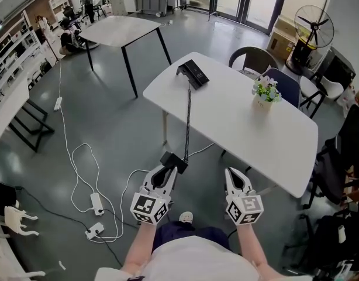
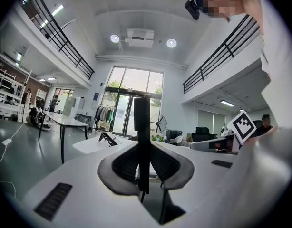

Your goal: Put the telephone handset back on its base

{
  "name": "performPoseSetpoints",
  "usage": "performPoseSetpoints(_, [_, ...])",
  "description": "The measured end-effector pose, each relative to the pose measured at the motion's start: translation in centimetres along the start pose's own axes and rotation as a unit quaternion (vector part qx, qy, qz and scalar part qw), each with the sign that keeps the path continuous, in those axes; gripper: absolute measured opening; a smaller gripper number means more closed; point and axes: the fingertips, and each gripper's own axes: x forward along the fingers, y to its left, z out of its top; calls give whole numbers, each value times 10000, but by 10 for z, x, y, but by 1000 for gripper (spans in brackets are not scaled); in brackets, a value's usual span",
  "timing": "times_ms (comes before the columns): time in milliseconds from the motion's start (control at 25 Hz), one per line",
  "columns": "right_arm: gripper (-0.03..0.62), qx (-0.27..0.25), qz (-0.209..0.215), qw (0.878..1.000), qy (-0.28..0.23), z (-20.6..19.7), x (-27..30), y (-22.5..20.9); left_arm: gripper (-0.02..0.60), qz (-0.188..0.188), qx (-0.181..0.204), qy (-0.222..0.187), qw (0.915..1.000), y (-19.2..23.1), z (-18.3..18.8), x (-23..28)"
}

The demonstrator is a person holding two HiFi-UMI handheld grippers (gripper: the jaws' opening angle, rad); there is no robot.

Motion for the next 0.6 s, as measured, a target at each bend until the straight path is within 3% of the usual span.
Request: performPoseSetpoints(600, [32, 71, -96, 9998, 187, -3, 31, -18, 77, 45, -70, 119, 9999, 22, -3, 18])
